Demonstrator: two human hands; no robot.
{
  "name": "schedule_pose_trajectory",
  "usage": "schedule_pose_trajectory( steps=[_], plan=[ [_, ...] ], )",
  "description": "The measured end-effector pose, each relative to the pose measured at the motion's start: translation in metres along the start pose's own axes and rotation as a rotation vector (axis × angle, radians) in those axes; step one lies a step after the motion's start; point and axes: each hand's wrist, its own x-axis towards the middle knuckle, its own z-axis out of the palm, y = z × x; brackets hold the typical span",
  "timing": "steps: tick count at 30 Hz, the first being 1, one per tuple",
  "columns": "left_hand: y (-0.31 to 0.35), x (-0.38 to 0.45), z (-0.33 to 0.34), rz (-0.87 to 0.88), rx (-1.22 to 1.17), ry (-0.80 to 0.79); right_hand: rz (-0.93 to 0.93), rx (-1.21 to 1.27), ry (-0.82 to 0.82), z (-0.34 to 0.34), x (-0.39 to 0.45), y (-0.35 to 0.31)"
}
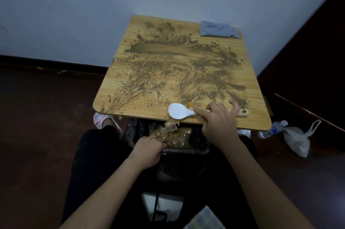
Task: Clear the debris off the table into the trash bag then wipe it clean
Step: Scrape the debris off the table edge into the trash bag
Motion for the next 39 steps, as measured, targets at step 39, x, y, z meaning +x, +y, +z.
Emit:
schedule_pose_trajectory(
  steps=[39],
  plan=[
    [0.002,0.002,0.0,0.001,0.02,-0.022,0.317,-0.027,-0.085,0.006,0.019,0.048]
  ],
)
